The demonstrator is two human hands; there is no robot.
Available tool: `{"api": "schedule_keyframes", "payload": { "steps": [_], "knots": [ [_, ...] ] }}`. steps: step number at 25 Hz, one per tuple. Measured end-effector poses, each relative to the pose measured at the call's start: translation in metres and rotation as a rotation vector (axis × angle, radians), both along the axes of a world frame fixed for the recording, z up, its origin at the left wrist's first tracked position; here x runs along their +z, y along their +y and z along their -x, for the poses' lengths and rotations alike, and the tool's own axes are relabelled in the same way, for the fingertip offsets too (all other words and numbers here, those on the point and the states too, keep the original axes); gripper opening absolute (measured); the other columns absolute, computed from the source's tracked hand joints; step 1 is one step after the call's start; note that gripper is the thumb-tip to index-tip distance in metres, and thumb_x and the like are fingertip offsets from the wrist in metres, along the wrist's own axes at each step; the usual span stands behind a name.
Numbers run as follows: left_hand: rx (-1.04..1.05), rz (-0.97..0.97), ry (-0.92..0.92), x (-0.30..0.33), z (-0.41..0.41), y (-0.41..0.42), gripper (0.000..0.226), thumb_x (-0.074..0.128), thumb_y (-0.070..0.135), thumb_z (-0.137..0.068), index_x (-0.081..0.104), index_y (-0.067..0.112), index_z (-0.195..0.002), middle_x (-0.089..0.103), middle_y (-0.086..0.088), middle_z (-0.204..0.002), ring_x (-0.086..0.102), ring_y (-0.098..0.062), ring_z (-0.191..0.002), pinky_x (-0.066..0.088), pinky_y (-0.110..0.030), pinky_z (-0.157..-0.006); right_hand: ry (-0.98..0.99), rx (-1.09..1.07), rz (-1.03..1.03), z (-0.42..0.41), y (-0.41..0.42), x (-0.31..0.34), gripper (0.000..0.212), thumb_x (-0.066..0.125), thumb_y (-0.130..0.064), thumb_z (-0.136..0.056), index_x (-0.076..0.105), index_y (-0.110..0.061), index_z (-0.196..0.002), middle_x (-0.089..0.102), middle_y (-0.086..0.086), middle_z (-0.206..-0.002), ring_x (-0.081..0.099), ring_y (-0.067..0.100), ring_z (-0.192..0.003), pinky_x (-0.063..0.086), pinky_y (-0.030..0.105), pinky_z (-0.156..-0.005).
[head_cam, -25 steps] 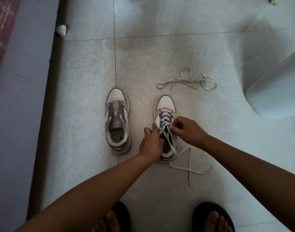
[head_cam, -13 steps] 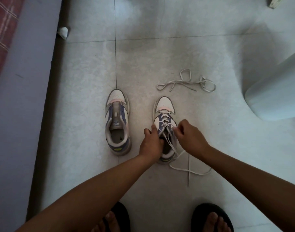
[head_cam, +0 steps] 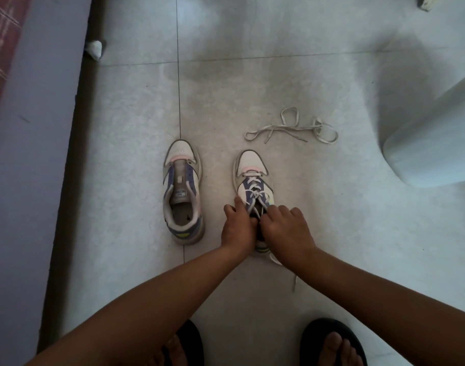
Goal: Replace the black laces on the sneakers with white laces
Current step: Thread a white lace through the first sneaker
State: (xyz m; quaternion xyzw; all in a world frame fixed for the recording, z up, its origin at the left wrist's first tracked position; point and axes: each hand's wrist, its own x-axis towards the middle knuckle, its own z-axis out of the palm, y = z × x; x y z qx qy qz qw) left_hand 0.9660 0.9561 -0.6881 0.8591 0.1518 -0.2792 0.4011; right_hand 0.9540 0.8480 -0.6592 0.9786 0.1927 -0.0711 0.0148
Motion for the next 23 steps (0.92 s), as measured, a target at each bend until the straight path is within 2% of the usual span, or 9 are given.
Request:
{"api": "schedule_keyframes", "payload": {
  "steps": [2, 4, 5, 7, 9, 13, 16, 20, 23],
  "knots": [
    [-0.05, -0.014, -0.052, -0.003, 0.002, 0.0, 0.052, 0.04, 0.012, -0.096, 0.02, 0.008, -0.143, 0.036, -0.021, -0.132, 0.051, -0.037, -0.107, 0.042, -0.035, -0.085, -0.026, 0.159, 0.096, 0.003, 0.007, 0.005, 0.023, 0.078, -0.02, -0.059, 0.07, -0.011, -0.078, 0.065, 0.007, -0.073, 0.06, 0.022, -0.064, 0.045, 0.028, -0.055],
    [-0.108, -0.024, -0.09, -0.01, 0.007, 0.002, 0.051, 0.042, 0.009, -0.096, 0.021, 0.008, -0.142, 0.038, -0.022, -0.132, 0.05, -0.036, -0.109, 0.038, -0.032, -0.082, 0.085, 0.189, 0.157, 0.004, 0.014, 0.005, 0.04, 0.064, -0.022, -0.081, 0.059, -0.002, -0.116, 0.061, 0.013, -0.107, 0.057, 0.027, -0.097, 0.044, 0.035, -0.076],
    [-0.087, -0.043, -0.089, -0.011, 0.006, 0.003, 0.042, 0.041, 0.018, -0.098, 0.028, 0.012, -0.138, 0.044, -0.018, -0.127, 0.053, -0.033, -0.105, 0.039, -0.033, -0.082, 0.113, 0.206, 0.187, 0.004, 0.015, 0.003, 0.043, 0.056, -0.021, -0.088, 0.05, -0.001, -0.126, 0.055, 0.014, -0.118, 0.051, 0.029, -0.108, 0.041, 0.037, -0.082],
    [-0.037, -0.126, -0.114, -0.009, 0.004, 0.004, 0.032, 0.034, 0.042, -0.099, 0.04, 0.018, -0.119, 0.058, -0.009, -0.109, 0.058, -0.024, -0.091, 0.042, -0.036, -0.081, 0.117, 0.273, 0.146, 0.003, 0.012, 0.017, 0.039, 0.064, -0.027, -0.08, 0.061, -0.01, -0.114, 0.062, 0.007, -0.109, 0.057, 0.023, -0.1, 0.045, 0.03, -0.075],
    [-0.009, -0.07, -0.104, -0.007, 0.001, 0.004, 0.036, 0.036, 0.039, -0.098, 0.038, 0.016, -0.126, 0.055, -0.01, -0.115, 0.057, -0.027, -0.096, 0.044, -0.039, -0.087, 0.125, 0.352, 0.082, 0.006, 0.006, 0.029, 0.027, 0.077, -0.035, -0.06, 0.071, -0.022, -0.082, 0.067, -0.003, -0.084, 0.063, 0.015, -0.076, 0.046, 0.023, -0.059],
    [0.108, 0.028, -0.017, -0.002, 0.0, 0.002, 0.046, 0.033, 0.037, -0.098, 0.032, 0.009, -0.135, 0.048, -0.019, -0.124, 0.056, -0.035, -0.102, 0.043, -0.049, -0.095, 0.282, 0.411, 0.081, 0.013, -0.001, 0.029, 0.025, 0.049, -0.02, -0.089, 0.057, -0.013, -0.111, 0.057, 0.007, -0.113, 0.054, 0.025, -0.101, 0.044, 0.034, -0.08],
    [0.051, 0.071, 0.049, 0.001, -0.003, 0.004, 0.054, 0.04, 0.032, -0.096, 0.022, 0.017, -0.145, 0.038, -0.015, -0.125, 0.054, -0.034, -0.099, 0.045, -0.043, -0.094, 0.237, 0.223, -0.052, 0.009, -0.002, 0.022, 0.021, 0.049, -0.027, -0.093, 0.059, -0.013, -0.105, 0.058, 0.006, -0.106, 0.054, 0.023, -0.096, 0.042, 0.033, -0.077],
    [-0.015, 0.103, 0.07, -0.002, -0.007, 0.013, 0.052, 0.051, 0.027, -0.09, 0.031, 0.021, -0.138, 0.035, -0.011, -0.12, 0.052, -0.033, -0.102, 0.051, -0.046, -0.087, 0.495, -0.409, -0.607, 0.009, -0.005, 0.018, 0.021, 0.045, -0.02, -0.096, 0.057, -0.006, -0.086, 0.055, 0.007, -0.09, 0.049, 0.019, -0.08, 0.038, 0.03, -0.072],
    [-0.056, 0.129, 0.067, -0.003, -0.001, 0.017, 0.049, 0.058, 0.024, -0.087, 0.037, 0.018, -0.131, 0.034, -0.007, -0.115, 0.053, -0.032, -0.1, 0.054, -0.045, -0.082, 0.629, -0.57, -0.645, 0.006, -0.006, 0.016, 0.022, 0.049, -0.019, -0.091, 0.064, -0.006, -0.083, 0.064, 0.01, -0.086, 0.057, 0.023, -0.08, 0.045, 0.035, -0.073]
  ]
}}
